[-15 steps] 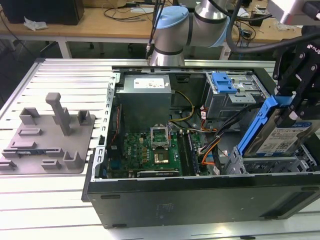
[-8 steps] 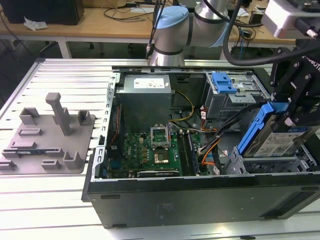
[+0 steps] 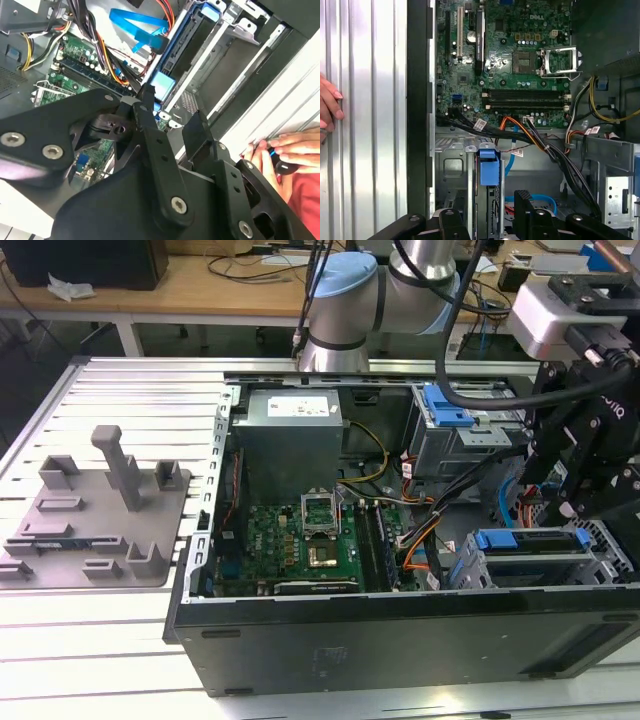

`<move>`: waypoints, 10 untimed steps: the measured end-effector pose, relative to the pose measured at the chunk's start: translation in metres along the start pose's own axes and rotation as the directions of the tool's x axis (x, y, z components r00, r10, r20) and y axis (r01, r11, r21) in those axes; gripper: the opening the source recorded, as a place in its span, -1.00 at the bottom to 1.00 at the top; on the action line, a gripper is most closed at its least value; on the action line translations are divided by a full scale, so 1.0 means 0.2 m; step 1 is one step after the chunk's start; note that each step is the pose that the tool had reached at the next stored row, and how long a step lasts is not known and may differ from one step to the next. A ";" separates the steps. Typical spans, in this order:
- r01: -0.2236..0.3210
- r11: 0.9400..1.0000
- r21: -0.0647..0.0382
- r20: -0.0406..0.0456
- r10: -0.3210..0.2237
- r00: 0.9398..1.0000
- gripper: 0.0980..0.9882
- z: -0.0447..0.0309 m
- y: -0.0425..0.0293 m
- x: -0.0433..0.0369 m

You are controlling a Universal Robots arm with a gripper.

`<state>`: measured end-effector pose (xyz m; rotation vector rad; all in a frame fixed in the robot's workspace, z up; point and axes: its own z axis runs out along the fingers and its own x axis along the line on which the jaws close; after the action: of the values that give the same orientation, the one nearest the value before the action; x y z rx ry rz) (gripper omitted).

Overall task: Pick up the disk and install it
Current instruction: 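Insert the disk into the insertion slot, then insert the first disk wire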

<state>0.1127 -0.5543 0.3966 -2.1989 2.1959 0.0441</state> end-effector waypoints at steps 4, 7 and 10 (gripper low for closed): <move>0.000 1.000 0.000 0.000 0.000 1.000 -0.09 0.001 0.000 0.000; 0.000 1.000 0.000 0.000 0.000 1.000 -0.09 0.003 0.000 0.000; 0.000 1.000 0.000 0.000 0.000 1.000 -0.09 0.005 0.000 0.000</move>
<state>0.1127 -0.5543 0.3956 -2.1989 2.1959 0.0441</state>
